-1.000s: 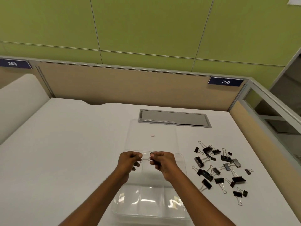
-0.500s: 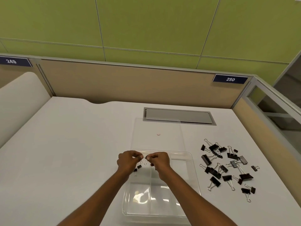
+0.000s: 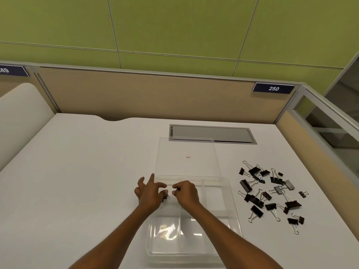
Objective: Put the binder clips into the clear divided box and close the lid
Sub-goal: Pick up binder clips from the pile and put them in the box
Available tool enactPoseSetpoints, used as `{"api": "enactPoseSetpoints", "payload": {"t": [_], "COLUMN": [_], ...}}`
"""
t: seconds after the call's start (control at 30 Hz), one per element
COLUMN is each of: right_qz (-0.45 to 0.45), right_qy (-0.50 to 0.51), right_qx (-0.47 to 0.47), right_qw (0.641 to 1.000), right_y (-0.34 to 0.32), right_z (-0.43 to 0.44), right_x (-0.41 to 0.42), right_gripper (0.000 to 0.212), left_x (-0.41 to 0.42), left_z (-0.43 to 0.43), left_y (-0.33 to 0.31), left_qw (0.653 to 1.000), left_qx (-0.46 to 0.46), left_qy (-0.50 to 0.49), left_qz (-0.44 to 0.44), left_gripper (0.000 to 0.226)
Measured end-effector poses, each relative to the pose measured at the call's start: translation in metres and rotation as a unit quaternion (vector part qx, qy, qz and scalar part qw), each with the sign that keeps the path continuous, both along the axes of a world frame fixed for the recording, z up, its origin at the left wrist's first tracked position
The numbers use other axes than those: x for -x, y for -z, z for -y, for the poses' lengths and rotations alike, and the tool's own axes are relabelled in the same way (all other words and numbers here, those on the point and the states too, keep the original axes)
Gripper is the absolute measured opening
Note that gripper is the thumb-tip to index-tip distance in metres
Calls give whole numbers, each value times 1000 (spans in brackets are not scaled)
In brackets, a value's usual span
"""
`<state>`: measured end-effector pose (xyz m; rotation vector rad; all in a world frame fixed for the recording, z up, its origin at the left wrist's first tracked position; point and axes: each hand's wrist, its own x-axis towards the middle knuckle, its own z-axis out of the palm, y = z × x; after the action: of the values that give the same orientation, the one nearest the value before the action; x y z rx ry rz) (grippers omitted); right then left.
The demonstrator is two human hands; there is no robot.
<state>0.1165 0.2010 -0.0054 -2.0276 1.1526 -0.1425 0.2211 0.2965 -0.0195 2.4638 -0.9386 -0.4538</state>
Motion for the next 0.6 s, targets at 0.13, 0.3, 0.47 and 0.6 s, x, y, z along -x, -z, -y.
{"api": "enactPoseSetpoints", "payload": {"t": [0.13, 0.3, 0.47, 0.6], "right_qz": [43, 89, 110, 121], "right_qy": [33, 89, 138, 170], "right_qx": [-6, -4, -1, 5], "right_qw": [999, 992, 984, 978], "right_y": [-1, -11, -21, -28], "right_z": [8, 22, 49, 77], "right_x": [11, 36, 73, 110], "right_gripper": [23, 22, 20, 16], "left_x": [8, 27, 57, 86], "left_z": [7, 30, 66, 100], "left_y": [0, -6, -15, -21], "left_qw": [998, 993, 990, 987], "left_qx": [42, 80, 88, 86], "left_qy": [12, 58, 92, 123], "left_qz": [36, 62, 59, 55], "left_gripper": [15, 18, 20, 22]}}
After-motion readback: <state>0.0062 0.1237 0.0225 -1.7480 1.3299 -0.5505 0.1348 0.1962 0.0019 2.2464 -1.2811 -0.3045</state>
